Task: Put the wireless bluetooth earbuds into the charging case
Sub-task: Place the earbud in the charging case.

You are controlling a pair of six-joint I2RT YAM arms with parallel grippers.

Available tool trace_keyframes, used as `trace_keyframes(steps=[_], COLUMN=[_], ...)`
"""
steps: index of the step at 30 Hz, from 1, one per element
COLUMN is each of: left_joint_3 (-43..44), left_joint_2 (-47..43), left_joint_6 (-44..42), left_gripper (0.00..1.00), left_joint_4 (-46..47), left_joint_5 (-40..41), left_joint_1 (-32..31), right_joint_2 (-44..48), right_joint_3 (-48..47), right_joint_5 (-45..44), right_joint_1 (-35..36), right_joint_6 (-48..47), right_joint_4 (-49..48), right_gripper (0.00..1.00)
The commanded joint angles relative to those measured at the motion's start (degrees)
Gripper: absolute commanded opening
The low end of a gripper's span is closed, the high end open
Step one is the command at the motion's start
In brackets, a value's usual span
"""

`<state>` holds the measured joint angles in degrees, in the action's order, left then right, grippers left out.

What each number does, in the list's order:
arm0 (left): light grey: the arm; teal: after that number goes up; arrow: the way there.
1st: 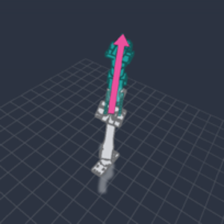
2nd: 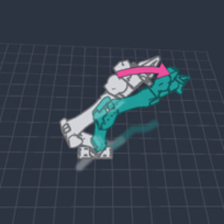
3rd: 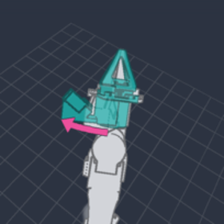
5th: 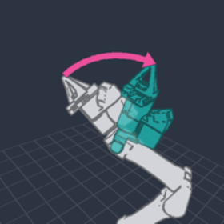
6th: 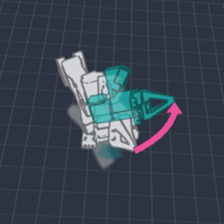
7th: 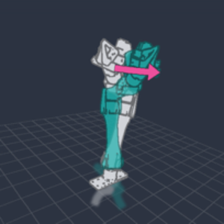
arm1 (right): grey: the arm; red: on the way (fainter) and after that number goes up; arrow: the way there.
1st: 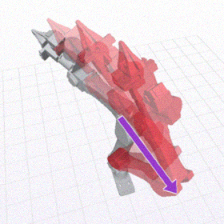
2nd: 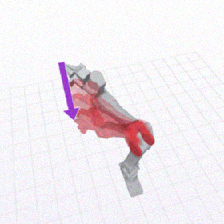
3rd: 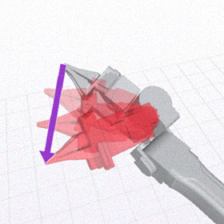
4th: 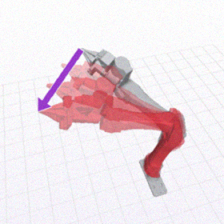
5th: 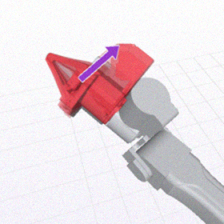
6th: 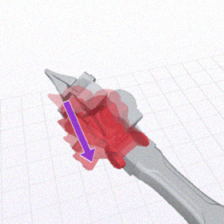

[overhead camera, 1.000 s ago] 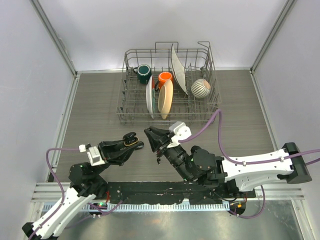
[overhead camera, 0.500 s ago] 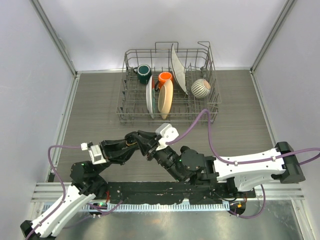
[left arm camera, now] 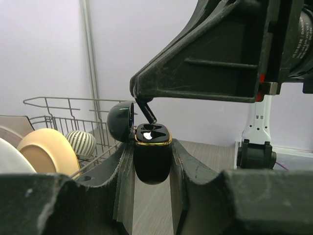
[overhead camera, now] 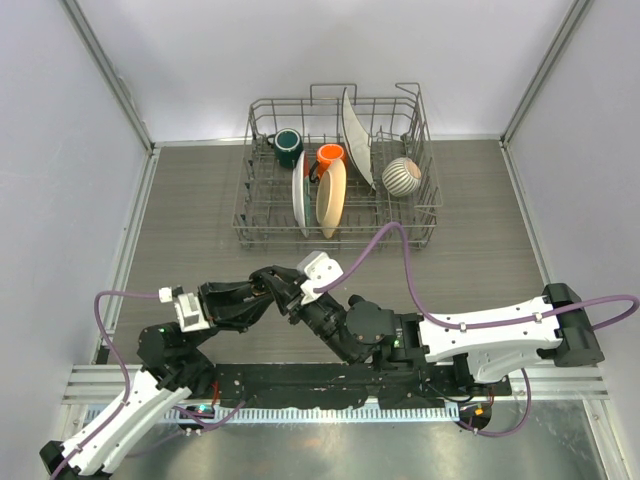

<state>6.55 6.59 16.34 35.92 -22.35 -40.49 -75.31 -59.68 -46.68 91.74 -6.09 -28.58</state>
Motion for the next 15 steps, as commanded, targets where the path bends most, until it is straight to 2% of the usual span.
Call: trace_keyframes(steps=[1,15], left_joint_3=[3.1,3.7], left_joint_2=[0.4,0.5], left_joint_6=[0.4,1.0], left_gripper=[0.00,0.00], left_joint_4=[2.9,4.3], left_joint_5=[-1.3,-1.1], left_joint_1=[-0.1,-0.1], right_joint_2=[-0.1,1.2], right_joint_3=[-2.1,0.2], right_joint_5=[-1.6,-0.3], right_joint_1=[-0.3,-0.3], right_joint_6=[0.3,-2.4], right_joint_4=[-0.4,-0.3], right_gripper=[0.01,0.01])
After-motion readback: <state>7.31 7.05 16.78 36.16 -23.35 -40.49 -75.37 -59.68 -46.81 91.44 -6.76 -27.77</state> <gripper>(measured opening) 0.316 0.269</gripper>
